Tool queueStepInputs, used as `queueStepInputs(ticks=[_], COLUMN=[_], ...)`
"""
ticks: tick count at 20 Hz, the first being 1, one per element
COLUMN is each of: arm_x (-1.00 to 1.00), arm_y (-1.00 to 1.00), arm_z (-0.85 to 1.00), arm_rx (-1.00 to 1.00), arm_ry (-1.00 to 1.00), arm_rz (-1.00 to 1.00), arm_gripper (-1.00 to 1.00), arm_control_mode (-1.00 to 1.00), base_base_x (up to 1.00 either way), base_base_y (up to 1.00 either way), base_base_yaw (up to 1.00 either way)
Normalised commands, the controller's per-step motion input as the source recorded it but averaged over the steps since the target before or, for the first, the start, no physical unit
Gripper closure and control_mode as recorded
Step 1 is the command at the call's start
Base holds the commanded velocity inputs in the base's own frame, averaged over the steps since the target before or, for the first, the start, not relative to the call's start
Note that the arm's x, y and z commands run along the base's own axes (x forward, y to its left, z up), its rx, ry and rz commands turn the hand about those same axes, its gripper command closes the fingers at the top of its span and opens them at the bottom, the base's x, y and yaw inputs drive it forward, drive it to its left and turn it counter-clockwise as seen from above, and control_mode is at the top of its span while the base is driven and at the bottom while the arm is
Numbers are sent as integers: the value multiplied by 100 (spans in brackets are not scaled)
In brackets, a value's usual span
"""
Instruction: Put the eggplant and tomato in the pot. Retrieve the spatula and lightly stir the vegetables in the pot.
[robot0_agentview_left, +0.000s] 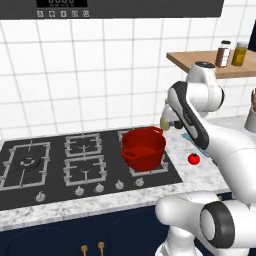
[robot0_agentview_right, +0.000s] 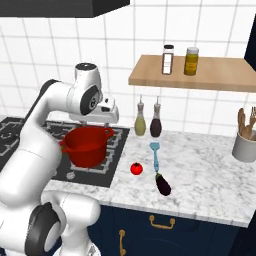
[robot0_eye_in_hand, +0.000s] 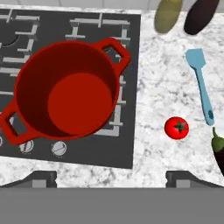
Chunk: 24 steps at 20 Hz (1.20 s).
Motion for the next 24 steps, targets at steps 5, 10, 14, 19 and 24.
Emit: queueStepInputs(ticks=[5, 10, 14, 19, 24], arm_x=[49, 50, 35, 18, 2], arm_y=[-98, -89, -49, -16, 0], arm_z=[-100, -100, -100, -76, -54], arm_rx=[0, 0, 1, 0, 0], arm_ry=[8, 18, 27, 18, 6], arm_rz=[-7, -14, -4, -3, 0], arm_gripper=[-100, -100, -100, -100, -100], arm_control_mode=[-100, -100, -100, -100, -100], base_base_x=[0, 0, 0, 0, 0], base_base_y=[0, 0, 0, 0, 0], base_base_yaw=[0, 0, 0, 0, 0])
